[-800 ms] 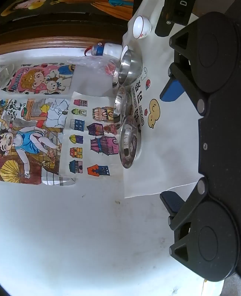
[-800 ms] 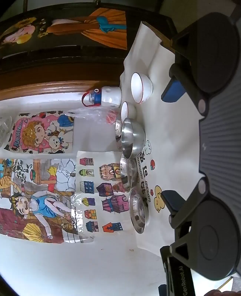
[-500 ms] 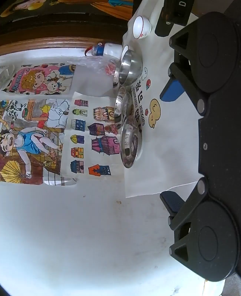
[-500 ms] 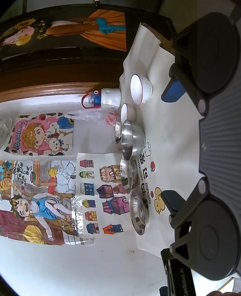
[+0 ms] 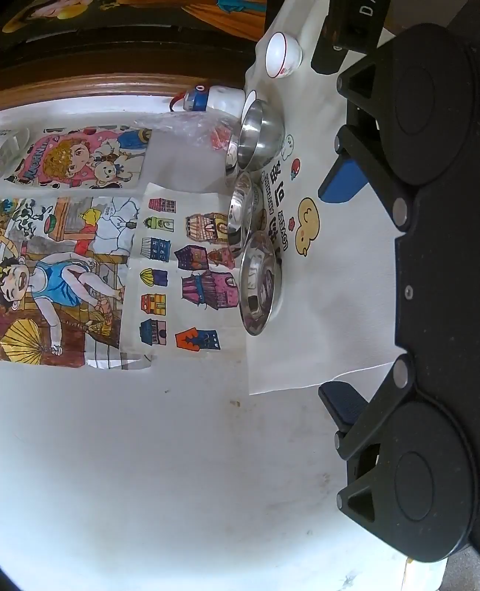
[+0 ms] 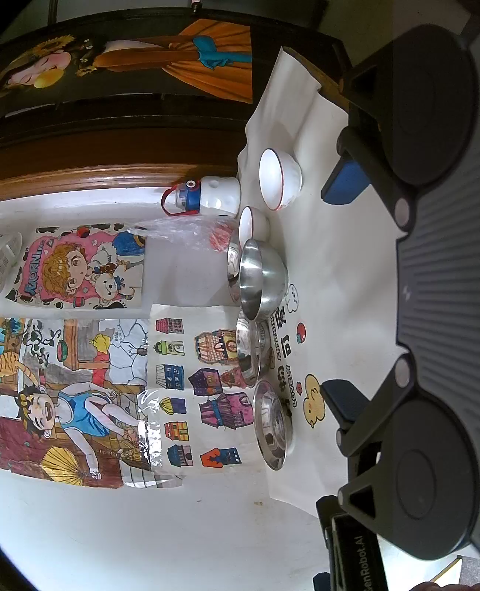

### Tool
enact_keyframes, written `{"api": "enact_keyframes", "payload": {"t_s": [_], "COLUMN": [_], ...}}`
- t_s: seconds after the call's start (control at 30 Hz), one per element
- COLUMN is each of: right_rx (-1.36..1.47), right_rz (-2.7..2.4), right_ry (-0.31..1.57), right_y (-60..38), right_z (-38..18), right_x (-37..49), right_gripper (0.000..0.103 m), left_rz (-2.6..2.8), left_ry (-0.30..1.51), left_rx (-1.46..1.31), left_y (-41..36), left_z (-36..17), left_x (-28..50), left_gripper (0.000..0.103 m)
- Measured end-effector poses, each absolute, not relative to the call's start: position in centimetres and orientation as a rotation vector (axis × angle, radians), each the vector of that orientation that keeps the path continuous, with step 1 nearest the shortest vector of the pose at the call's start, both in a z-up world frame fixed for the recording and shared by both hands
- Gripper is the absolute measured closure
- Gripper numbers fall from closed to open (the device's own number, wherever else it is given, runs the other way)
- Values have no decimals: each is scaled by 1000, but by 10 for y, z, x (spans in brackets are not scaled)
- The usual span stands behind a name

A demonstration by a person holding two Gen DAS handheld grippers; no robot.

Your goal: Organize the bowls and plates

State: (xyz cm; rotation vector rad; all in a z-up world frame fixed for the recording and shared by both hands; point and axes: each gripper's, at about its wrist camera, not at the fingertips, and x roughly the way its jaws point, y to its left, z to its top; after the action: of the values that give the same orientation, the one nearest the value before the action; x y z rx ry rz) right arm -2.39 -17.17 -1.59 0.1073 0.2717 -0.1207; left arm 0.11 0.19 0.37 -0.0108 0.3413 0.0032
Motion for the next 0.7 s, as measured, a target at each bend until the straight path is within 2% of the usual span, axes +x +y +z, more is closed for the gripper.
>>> {"api": "enact_keyframes", "payload": {"t_s": [0.7], "right_rx": [112], "right_rz": [-121], "right_ry": [280], "right_y": [-173], "right_z": [-19], "right_x": [-24], "right_gripper": [0], "left_rz": [3], "left_ry": [337], "left_rx": [-7], "left_y": [0], "left_z": [2], "left_x": [-4], "left_gripper": [1]}}
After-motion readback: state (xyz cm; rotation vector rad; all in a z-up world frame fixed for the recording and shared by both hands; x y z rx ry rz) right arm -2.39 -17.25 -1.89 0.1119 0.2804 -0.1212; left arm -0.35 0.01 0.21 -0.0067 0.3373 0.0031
